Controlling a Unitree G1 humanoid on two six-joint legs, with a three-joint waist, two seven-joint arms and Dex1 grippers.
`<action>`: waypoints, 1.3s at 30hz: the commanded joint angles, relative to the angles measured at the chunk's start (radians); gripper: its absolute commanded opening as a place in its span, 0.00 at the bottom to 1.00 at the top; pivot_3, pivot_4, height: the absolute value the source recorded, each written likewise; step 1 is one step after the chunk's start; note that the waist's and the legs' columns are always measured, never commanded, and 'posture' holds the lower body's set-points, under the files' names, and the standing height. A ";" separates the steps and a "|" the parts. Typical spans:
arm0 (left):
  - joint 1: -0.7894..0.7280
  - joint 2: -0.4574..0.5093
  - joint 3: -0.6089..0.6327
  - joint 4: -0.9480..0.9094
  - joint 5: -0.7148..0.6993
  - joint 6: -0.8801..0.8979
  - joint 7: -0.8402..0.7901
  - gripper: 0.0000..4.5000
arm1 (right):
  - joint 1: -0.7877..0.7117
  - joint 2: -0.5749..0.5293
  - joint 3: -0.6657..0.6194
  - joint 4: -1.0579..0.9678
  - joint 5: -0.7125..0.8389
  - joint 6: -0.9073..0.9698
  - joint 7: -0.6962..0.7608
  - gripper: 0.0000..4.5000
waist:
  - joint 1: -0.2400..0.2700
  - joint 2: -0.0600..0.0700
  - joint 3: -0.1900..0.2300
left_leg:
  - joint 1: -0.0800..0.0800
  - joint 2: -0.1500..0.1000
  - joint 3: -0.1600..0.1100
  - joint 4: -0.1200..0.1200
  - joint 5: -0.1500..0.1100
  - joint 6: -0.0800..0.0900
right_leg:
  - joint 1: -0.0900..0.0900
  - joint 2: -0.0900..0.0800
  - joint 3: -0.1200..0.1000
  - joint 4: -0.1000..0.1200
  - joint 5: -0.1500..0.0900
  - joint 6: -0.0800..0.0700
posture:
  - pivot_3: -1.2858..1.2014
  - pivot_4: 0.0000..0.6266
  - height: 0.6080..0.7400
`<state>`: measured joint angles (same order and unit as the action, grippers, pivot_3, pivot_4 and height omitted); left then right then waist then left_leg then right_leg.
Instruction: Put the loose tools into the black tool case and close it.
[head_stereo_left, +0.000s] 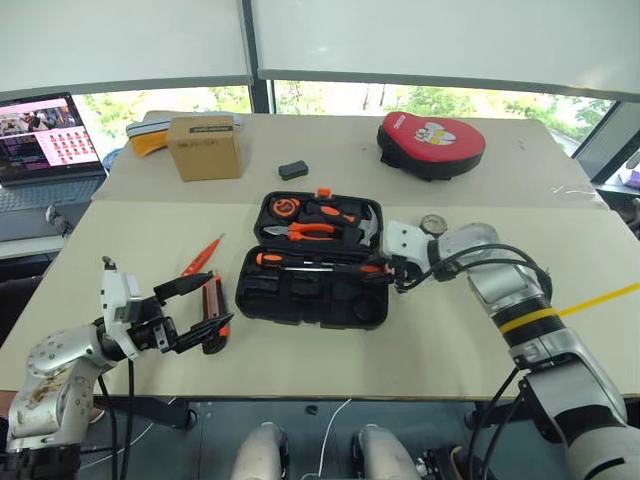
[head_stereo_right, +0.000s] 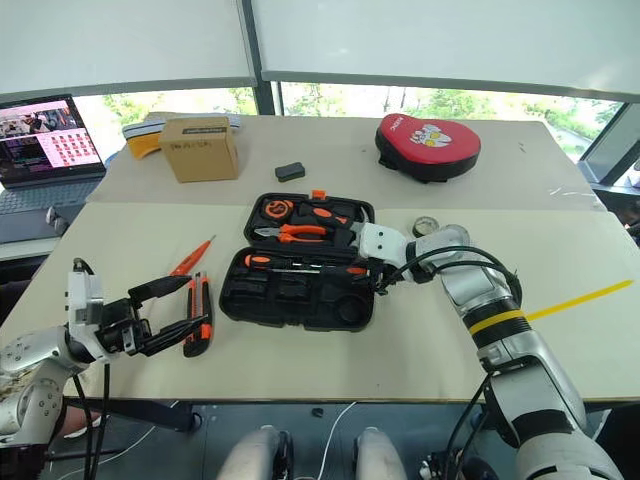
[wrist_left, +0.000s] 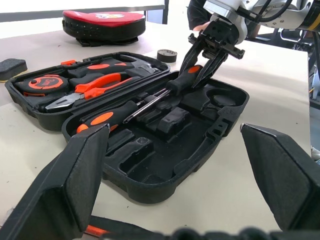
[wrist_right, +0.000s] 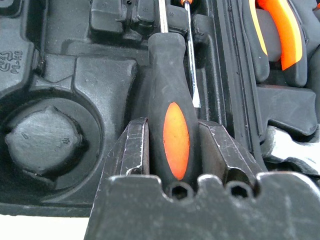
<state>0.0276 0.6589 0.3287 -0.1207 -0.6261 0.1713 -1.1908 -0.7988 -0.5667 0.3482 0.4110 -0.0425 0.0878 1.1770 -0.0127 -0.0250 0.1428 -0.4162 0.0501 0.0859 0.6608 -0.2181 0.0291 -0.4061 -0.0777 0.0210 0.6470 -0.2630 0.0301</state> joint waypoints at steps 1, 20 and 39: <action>-0.019 0.007 0.000 -0.017 -0.004 -0.014 0.001 1.00 | -0.035 0.017 -0.005 0.012 -0.014 -0.032 -0.002 0.23 | 0.000 0.000 0.000 | 0.000 0.000 0.000 0.000 0.000 0.000 | 0.000 0.000 0.000 0.000 0.000 0.000 | 0.52 0.24 1.00; -0.039 0.002 -0.020 -0.002 0.017 -0.027 0.006 1.00 | -0.065 0.051 -0.021 0.031 -0.015 -0.045 0.055 0.48 | -0.002 0.000 0.000 | 0.000 0.000 0.000 0.000 0.000 0.000 | 0.000 0.000 0.000 0.000 0.000 0.000 | 0.52 0.24 1.00; -0.080 -0.003 -0.037 0.049 0.041 -0.047 0.012 1.00 | -0.024 0.150 -0.128 0.109 0.099 -0.120 -0.004 0.09 | -0.003 0.000 0.000 | 0.000 0.001 0.000 -0.001 0.000 0.000 | 0.000 0.000 0.000 0.000 0.000 0.000 | 0.52 0.24 1.00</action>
<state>-0.0410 0.6553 0.2905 -0.0668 -0.5863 0.1472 -1.1813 -0.8162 -0.4238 0.2187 0.5227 0.0710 -0.0004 1.2015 -0.0159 -0.0250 0.1431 -0.4159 0.0510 0.0860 0.6601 -0.2182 0.0289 -0.4062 -0.0778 0.0205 0.6471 -0.2631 0.0296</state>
